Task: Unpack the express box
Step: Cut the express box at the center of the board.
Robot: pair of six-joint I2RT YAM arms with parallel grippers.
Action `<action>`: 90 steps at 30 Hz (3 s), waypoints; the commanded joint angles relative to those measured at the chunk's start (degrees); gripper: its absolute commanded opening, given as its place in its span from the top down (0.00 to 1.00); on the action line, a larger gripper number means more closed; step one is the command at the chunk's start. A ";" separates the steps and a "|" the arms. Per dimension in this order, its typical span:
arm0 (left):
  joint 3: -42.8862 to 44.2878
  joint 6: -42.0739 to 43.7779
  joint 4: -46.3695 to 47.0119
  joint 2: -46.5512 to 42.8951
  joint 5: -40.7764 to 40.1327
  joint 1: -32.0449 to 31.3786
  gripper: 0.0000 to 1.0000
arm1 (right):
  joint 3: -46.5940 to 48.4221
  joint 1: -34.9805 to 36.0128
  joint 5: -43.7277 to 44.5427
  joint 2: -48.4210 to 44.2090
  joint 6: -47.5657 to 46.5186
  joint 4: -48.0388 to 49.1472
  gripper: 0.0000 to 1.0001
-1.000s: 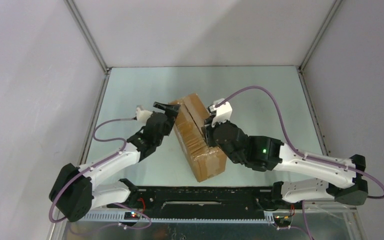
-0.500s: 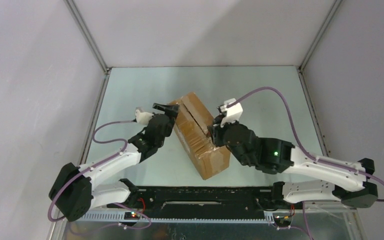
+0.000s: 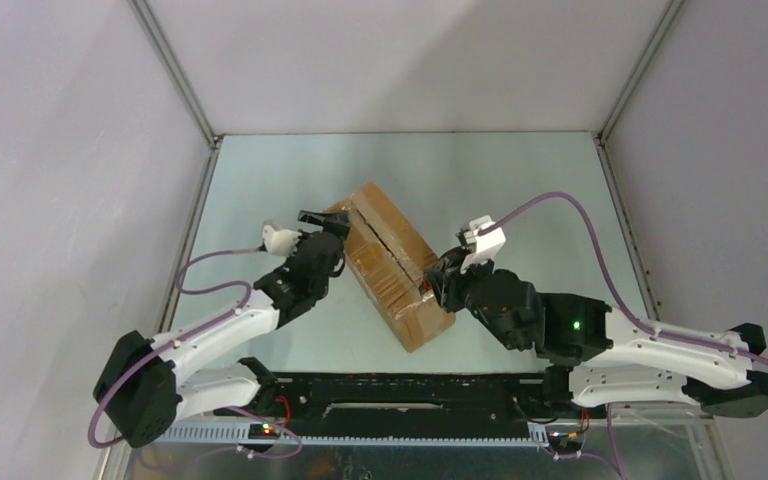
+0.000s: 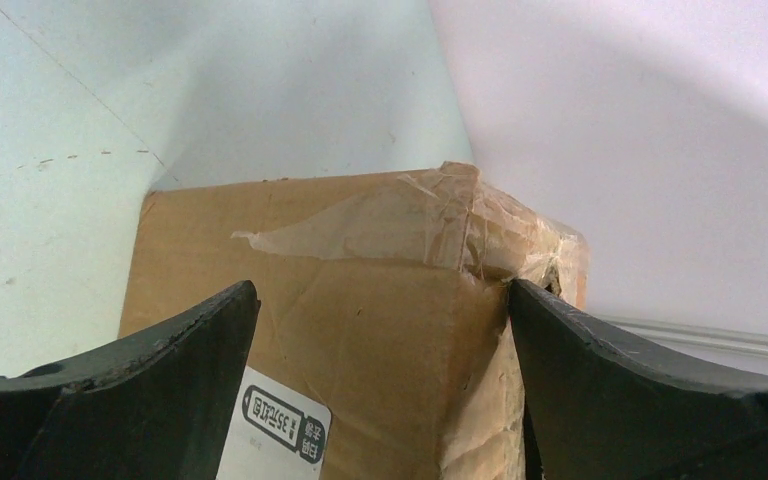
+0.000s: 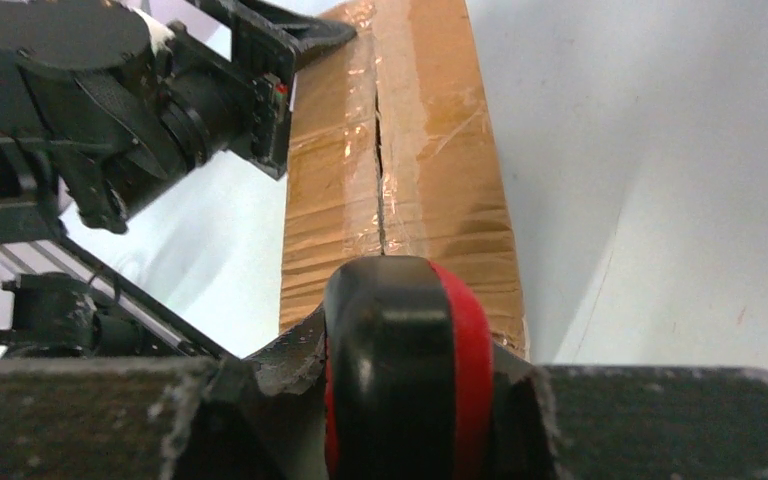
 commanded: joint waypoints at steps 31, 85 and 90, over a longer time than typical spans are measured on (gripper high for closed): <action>15.57 30.97 -23.06 -4.38 -2.31 -3.92 0.00 | -8.57 -1.04 5.54 -0.81 -16.28 20.71 1.00; 5.65 20.99 -31.54 -7.91 17.15 -7.90 0.22 | -16.75 -2.06 0.11 -7.60 -31.15 26.41 1.00; 5.57 20.76 -31.88 -8.16 16.77 -7.85 0.22 | -16.78 -2.46 -0.89 -10.23 -31.99 24.07 1.00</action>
